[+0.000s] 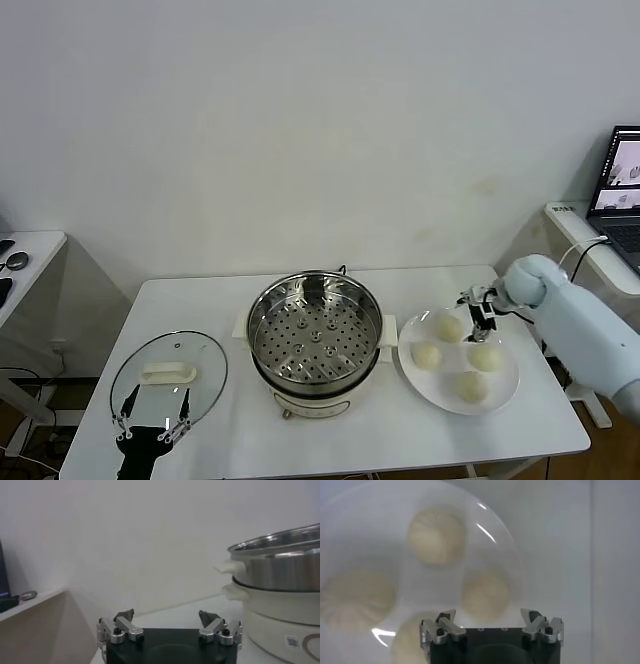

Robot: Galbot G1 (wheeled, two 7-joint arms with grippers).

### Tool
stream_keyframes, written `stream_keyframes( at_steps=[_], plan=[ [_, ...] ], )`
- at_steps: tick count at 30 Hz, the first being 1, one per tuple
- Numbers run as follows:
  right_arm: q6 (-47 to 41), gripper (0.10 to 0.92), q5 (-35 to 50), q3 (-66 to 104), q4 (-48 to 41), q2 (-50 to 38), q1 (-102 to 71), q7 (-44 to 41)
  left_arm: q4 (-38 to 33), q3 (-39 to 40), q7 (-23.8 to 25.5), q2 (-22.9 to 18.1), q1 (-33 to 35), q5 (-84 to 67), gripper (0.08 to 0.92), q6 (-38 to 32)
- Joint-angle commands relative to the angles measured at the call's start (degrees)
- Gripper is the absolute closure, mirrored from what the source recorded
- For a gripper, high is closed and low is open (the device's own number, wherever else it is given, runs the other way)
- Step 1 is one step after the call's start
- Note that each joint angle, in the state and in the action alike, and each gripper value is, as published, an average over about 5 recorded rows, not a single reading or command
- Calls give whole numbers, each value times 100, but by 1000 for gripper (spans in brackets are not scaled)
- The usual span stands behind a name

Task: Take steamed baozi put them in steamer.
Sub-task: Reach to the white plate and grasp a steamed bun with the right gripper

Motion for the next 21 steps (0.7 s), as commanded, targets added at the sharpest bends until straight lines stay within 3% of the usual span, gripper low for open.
stream_keyframes(
  at_steps=[1,10,21],
  plan=[
    [16,204,-71,-349,-461,280,317,-87,3,-8,-2,0,-3,22,177,-9],
    [-3,272,-129,-394,-554,460,290,93,28,-42,-7,-2,-64,29,177,-27],
    [-55,507,-296,-432,-515,456,227,108,6,-119,-14,0,-76,22,177,-26]
  ],
)
